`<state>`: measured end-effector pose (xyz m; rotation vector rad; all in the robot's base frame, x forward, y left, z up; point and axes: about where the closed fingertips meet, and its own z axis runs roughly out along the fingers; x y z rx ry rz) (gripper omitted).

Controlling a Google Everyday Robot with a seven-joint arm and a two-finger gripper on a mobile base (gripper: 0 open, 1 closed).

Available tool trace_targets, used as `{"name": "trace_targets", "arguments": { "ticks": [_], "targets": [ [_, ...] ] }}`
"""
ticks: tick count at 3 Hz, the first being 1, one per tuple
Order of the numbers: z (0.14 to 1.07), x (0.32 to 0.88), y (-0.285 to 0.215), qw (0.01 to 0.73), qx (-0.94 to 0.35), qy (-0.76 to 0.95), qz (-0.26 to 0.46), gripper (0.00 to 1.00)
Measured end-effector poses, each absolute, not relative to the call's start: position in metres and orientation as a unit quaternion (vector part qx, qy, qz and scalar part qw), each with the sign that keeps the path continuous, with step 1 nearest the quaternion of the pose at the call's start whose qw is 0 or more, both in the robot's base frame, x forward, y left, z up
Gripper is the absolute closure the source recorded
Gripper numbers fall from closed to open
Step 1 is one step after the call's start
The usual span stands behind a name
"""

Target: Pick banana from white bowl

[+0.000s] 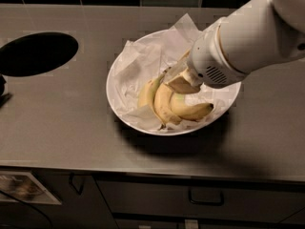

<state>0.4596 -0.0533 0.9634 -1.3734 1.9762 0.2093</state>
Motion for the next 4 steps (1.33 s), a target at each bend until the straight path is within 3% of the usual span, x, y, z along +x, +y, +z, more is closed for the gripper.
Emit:
{"name": "trace_targets", "arguments": {
  "ticks": [3, 4],
  "targets": [
    [0.9634, 0.4596, -0.0533, 0.355, -0.532, 0.765, 0.081, 0.14],
    [0.9634, 0.4596, -0.0533, 0.355, -0.532, 0.765, 0.081, 0.16]
  ]
}}
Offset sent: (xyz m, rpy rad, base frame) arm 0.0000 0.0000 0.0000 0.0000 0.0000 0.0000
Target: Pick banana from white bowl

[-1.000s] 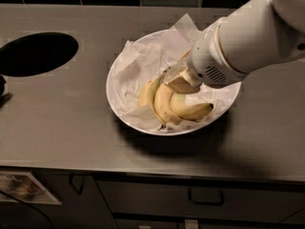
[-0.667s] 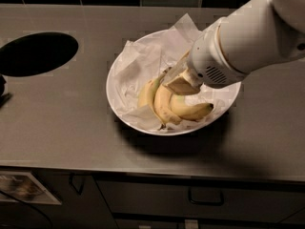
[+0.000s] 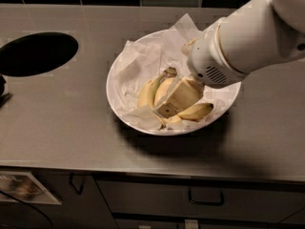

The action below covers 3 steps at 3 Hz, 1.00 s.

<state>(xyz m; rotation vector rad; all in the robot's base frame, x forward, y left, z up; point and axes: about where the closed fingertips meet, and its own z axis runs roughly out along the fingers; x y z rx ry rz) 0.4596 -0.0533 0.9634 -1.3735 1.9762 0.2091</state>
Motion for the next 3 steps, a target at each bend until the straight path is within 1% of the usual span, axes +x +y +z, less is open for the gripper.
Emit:
{"name": "trace_targets", "arguments": {
  "ticks": [2, 3],
  "targets": [
    [0.959, 0.465, -0.065, 0.316, -0.524, 0.791, 0.025, 0.23],
    [0.951, 0.469, -0.077, 0.287, -0.517, 0.806, -0.004, 0.30]
  ]
}}
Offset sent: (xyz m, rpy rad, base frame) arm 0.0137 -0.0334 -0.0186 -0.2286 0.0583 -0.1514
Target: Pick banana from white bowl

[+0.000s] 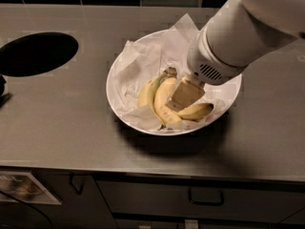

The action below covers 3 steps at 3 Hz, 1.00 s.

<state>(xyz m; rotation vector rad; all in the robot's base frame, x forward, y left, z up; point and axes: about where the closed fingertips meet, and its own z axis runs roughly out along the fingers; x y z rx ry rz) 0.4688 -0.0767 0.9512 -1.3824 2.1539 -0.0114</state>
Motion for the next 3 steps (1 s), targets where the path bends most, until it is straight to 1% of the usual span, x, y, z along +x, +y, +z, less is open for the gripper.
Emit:
{"name": "trace_targets", "arguments": {
  "ticks": [1, 2, 3],
  "targets": [
    [0.943, 0.471, -0.089, 0.262, -0.511, 0.819, -0.021, 0.39],
    [0.933, 0.470, -0.096, 0.240, -0.509, 0.827, -0.028, 0.43],
    [0.920, 0.464, -0.101, 0.213, -0.509, 0.834, -0.026, 0.43]
  ]
}}
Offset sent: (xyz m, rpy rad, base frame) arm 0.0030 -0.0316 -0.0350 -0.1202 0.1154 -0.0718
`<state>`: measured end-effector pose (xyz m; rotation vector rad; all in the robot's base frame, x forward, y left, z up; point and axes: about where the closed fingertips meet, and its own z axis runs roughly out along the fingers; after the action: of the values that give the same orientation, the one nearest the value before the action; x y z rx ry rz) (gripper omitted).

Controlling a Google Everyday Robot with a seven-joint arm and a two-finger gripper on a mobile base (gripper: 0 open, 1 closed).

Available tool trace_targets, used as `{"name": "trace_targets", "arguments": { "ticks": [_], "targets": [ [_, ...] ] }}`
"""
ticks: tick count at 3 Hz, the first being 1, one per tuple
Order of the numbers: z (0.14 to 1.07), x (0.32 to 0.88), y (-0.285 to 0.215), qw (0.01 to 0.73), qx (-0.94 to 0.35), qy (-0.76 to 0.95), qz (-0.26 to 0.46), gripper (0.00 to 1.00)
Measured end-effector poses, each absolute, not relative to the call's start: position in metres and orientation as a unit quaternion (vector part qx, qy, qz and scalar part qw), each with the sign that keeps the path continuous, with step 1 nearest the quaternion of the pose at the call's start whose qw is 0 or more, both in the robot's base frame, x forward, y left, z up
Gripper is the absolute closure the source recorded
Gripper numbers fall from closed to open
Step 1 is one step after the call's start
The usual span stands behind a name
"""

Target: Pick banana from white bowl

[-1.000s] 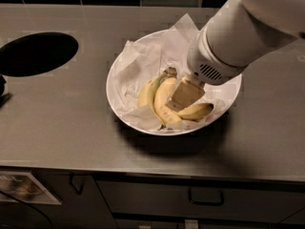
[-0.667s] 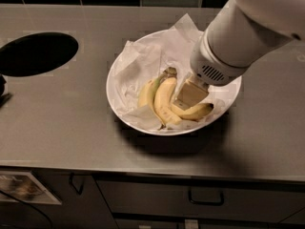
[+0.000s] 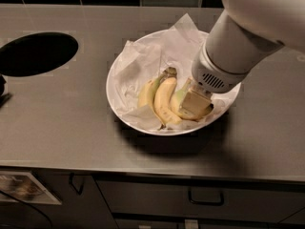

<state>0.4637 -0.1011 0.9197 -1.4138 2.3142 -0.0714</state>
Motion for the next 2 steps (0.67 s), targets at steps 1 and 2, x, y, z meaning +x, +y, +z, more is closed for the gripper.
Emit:
{"name": "trace_targets", "arguments": {
  "ticks": [1, 2],
  "targets": [
    [0.9103, 0.4591, -0.1001, 0.192, -0.516, 0.834, -0.023, 0.43],
    [0.9031, 0.4563, -0.0991, 0.177, -0.521, 0.835, -0.024, 0.43]
  ]
}}
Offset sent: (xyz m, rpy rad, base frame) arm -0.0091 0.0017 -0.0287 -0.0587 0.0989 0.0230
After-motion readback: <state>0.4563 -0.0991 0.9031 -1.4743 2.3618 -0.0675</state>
